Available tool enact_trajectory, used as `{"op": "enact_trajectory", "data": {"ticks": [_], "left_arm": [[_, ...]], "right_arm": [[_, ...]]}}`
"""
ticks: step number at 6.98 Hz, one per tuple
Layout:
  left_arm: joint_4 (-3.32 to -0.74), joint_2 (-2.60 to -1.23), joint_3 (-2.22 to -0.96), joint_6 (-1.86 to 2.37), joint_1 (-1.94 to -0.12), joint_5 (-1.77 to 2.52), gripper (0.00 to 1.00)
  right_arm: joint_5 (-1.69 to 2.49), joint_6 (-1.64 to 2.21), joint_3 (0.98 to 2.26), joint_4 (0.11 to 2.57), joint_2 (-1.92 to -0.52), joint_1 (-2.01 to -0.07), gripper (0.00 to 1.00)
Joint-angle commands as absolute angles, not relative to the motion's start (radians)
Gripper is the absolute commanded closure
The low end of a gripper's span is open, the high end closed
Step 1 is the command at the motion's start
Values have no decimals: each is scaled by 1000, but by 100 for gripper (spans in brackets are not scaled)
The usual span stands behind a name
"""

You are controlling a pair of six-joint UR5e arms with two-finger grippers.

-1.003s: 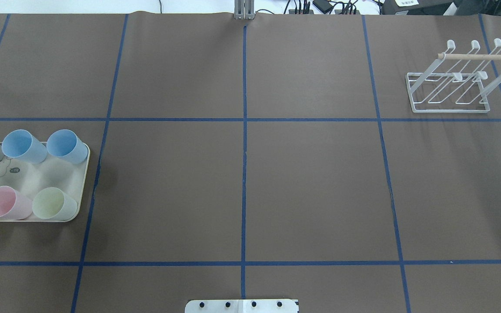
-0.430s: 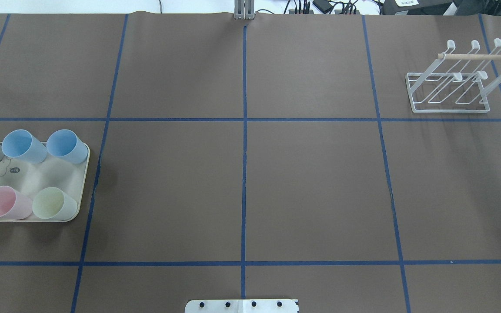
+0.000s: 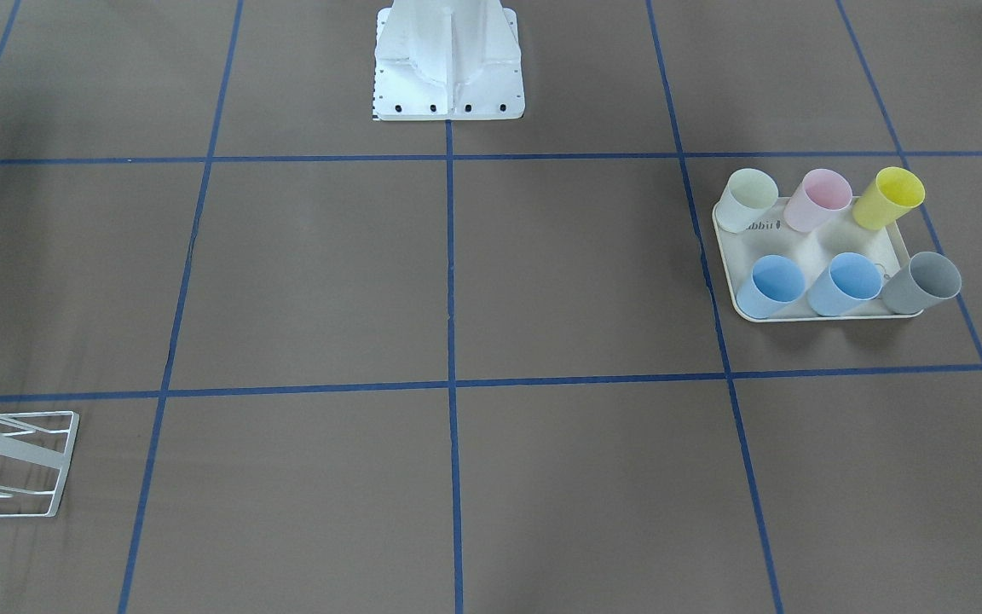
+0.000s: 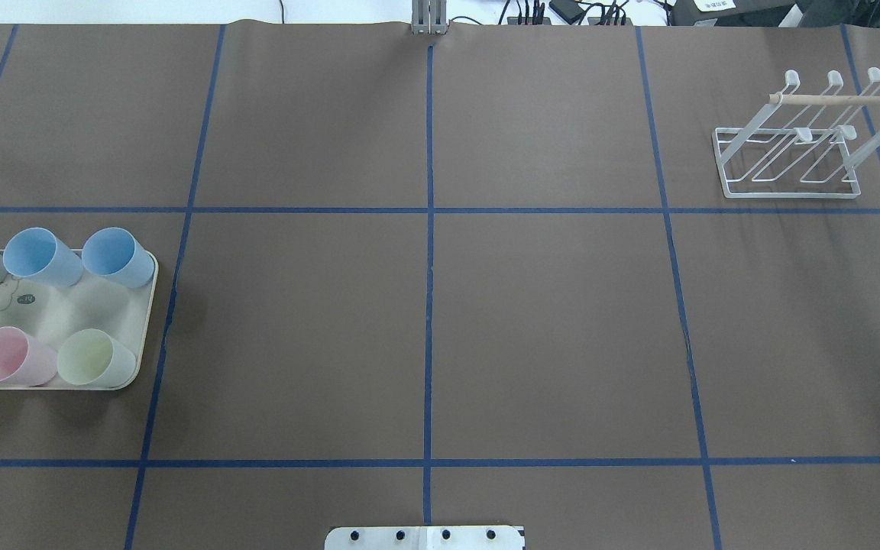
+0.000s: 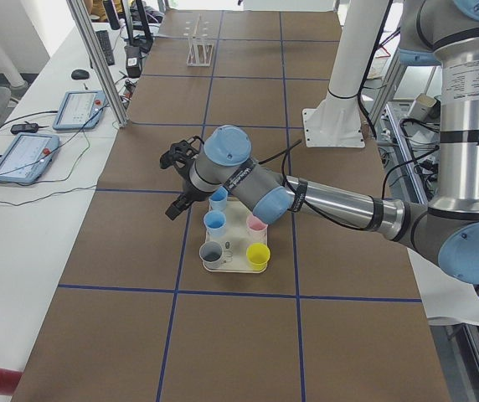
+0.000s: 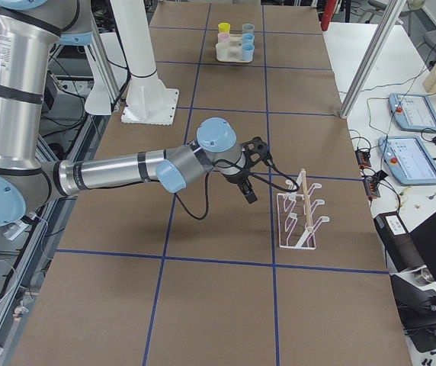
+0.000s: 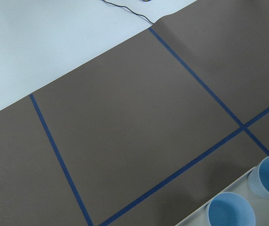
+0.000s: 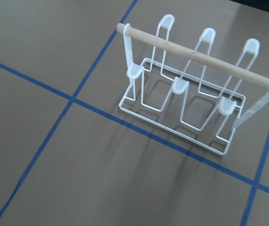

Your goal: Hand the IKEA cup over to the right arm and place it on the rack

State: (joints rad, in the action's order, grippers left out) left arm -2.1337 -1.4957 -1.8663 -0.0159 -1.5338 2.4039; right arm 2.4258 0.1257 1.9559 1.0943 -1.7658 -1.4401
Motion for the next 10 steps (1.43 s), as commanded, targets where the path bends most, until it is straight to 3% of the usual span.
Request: {"op": "enact_trajectory", "data": {"ticks": [1,5,10], "left_arm": [[-2216,-1493,-1786,9,-1444,2392,0],[-2628,-1493,-1489,278,-1292,2236,0],[-2761,-1483,-1352,299,-1172,2120,1]], "right_arm": [[2469,313,1994,1062,-1733,-1332,1],[2240,671,2157,1062,-1721,-1036,0],[2235,678,2157,1062,-1706,-1020,0]]}}
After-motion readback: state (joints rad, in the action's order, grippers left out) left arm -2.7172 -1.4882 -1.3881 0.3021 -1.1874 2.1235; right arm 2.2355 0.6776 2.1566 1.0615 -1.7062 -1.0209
